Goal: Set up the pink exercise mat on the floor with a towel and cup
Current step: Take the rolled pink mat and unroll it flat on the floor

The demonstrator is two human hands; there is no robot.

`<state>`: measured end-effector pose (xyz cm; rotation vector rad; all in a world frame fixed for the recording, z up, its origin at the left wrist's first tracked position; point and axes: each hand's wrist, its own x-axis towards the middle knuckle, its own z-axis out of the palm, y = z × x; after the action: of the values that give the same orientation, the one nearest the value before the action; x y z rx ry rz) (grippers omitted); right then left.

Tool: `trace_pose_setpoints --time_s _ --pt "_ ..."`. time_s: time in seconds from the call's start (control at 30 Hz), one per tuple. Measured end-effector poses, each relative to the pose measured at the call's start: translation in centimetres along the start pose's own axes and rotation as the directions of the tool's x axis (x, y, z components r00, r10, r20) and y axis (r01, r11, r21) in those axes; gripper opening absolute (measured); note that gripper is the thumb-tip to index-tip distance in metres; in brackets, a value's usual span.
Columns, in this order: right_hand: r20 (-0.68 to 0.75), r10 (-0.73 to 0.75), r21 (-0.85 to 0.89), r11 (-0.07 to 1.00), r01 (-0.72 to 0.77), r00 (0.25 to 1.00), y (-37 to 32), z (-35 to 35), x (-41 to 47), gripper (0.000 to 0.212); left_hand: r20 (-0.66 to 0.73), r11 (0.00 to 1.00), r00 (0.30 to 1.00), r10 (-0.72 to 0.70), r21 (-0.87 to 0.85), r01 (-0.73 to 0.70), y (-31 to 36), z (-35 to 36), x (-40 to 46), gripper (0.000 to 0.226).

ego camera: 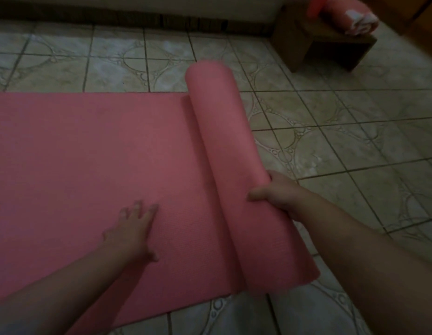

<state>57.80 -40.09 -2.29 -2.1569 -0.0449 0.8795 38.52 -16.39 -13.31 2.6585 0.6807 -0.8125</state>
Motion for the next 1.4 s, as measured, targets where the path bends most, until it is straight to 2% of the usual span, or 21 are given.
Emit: trace_pose_setpoints --time_s 0.17,0.27,0.33,0.4,0.47,0.53,0.57,0.6,0.7,0.77,0.83,0.9,0.97,1.03,1.27,1.4 --pt "0.083 -0.012 0.084 0.996 0.006 0.996 0.2 0.7 -0.1 0.066 0.017 0.994 0.996 -0.083 0.074 0.081 -2.5 -0.2 -0.7 0.130" --pt "0.038 -0.004 0.156 0.988 -0.002 0.999 1.3 -0.3 -0.3 0.076 -0.003 0.988 0.993 -0.118 0.100 0.118 -1.0 -0.4 -0.8 0.120" --pt "-0.053 -0.016 0.148 0.989 0.023 0.998 2.2 -1.3 -0.3 0.088 -0.029 0.992 0.996 -0.079 0.096 0.082 0.2 -0.6 -0.4 0.108" --pt "-0.203 -0.116 0.019 0.992 0.123 0.972 2.8 -2.2 -0.2 0.091 -0.016 0.998 1.000 -0.022 0.059 0.023 1.3 -1.0 0.1 0.108" --pt "-0.311 -0.296 -0.200 0.949 0.242 0.903 3.1 -2.6 -0.1 0.075 0.005 0.999 0.999 0.037 -0.008 -0.037 2.7 -1.6 0.7 0.109" --pt "-0.333 -0.397 -0.356 0.893 0.276 0.855 2.9 -2.0 -0.1 0.055 -0.003 0.994 0.996 0.086 -0.071 -0.086 4.5 -1.9 1.2 0.105" --pt "-0.328 -0.391 -0.413 0.878 0.241 0.860 2.7 -1.4 -0.1 0.054 -0.009 0.990 0.994 0.105 -0.089 -0.105 5.3 -1.9 1.5 0.103" --pt "-0.316 -0.348 -0.462 0.869 0.178 0.882 2.6 -0.7 -0.1 0.064 -0.015 0.988 0.992 0.123 -0.088 -0.124 6.0 -1.9 1.7 0.101" --pt "-0.281 -0.153 -0.560 0.828 -0.032 0.948 2.4 1.0 0.2 0.124 -0.028 0.983 0.982 0.185 -0.014 -0.186 7.4 -1.5 2.3 0.103" --pt "-0.303 -0.081 -0.571 0.813 -0.113 0.949 2.8 1.1 0.4 0.141 0.000 0.983 0.983 0.184 0.011 -0.184 7.5 -1.0 2.4 0.109" --pt "-0.346 -0.033 -0.570 0.801 -0.182 0.938 3.5 0.5 0.5 0.147 0.039 0.986 0.986 0.161 0.038 -0.162 7.2 -0.3 2.2 0.120" --pt "-0.389 -0.035 -0.549 0.811 -0.201 0.921 4.4 -0.2 0.4 0.147 0.048 0.983 0.987 0.153 0.091 -0.157 6.8 0.5 2.0 0.131" --pt "-0.375 -0.083 -0.488 0.864 -0.121 0.923 4.9 -0.5 0.5 0.140 0.037 0.983 0.988 0.149 0.106 -0.152 6.7 0.9 2.1 0.134" --pt "-0.321 -0.117 -0.452 0.891 -0.043 0.940 4.6 -0.5 0.7 0.130 0.031 0.985 0.990 0.139 0.098 -0.141 6.7 1.0 2.2 0.135" --pt "-0.156 -0.156 -0.414 0.907 0.078 0.975 1.4 1.6 0.9 0.104 0.005 0.987 0.998 0.067 0.147 -0.067 5.2 0.9 1.8 0.133" --pt "-0.079 -0.138 -0.427 0.900 0.091 0.987 0.4 2.8 0.8 0.108 0.007 0.991 1.000 0.025 0.133 -0.026 4.0 1.0 1.7 0.134"
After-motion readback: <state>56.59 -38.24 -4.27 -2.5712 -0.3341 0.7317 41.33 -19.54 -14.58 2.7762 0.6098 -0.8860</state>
